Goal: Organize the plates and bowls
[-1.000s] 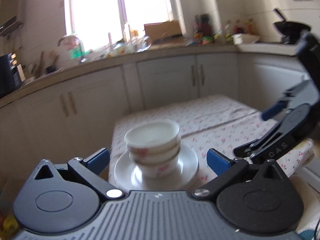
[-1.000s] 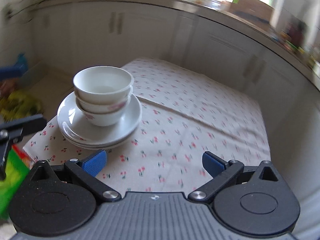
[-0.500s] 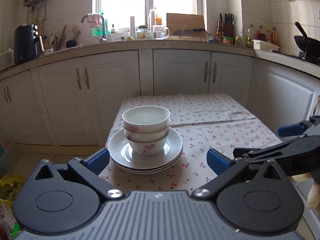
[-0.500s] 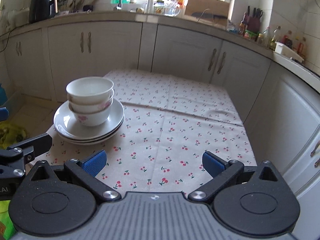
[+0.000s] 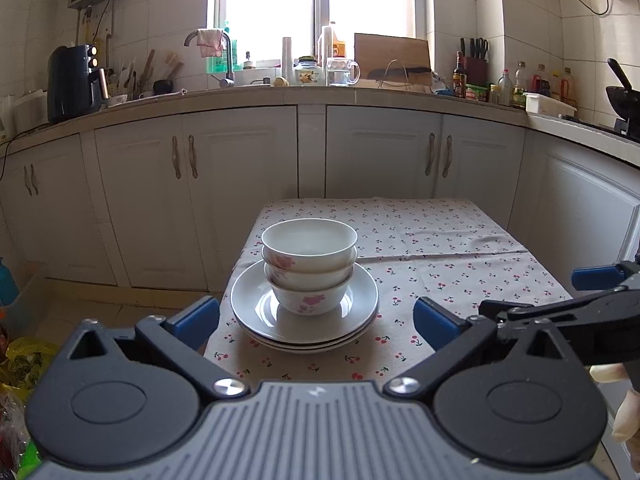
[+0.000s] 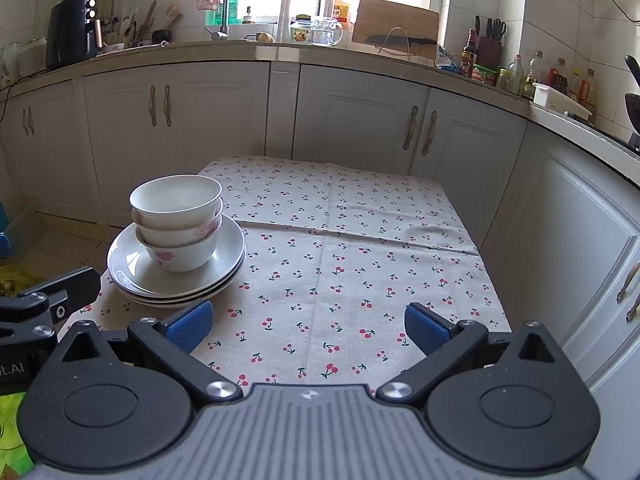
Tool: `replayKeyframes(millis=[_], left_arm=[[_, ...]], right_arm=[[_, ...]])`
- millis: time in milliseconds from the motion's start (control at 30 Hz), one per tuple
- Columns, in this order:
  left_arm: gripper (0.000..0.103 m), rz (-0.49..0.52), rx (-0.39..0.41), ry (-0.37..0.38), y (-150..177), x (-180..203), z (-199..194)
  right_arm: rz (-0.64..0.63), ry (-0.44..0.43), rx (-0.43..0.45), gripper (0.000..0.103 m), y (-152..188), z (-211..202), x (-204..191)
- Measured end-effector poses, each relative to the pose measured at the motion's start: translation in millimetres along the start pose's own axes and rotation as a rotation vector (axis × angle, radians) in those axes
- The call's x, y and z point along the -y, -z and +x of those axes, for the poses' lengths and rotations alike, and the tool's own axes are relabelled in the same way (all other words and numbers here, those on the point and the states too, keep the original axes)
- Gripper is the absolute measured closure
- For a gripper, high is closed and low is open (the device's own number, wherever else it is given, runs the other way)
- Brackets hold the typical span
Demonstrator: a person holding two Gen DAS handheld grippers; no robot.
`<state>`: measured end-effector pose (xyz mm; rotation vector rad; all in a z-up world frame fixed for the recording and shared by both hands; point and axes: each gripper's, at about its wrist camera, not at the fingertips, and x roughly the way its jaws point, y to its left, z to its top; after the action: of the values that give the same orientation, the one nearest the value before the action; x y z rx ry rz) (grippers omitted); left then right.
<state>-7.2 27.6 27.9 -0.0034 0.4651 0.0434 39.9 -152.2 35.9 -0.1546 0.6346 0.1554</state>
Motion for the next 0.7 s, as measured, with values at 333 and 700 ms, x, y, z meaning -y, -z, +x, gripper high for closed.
replayKeyframes(millis=[333, 700], left_arm=[[0.001, -0.006, -0.004, 0.015, 0.0, 0.0, 3.3], [0.001, -0.006, -0.003, 0.017, -0.1, 0.5, 3.4]], right_arm=[[0.017, 0.019, 0.017, 0.000, 0.8, 1.5, 0.0], [0.024, 0.026, 0.021, 0.000, 1.9, 0.2, 0.8]])
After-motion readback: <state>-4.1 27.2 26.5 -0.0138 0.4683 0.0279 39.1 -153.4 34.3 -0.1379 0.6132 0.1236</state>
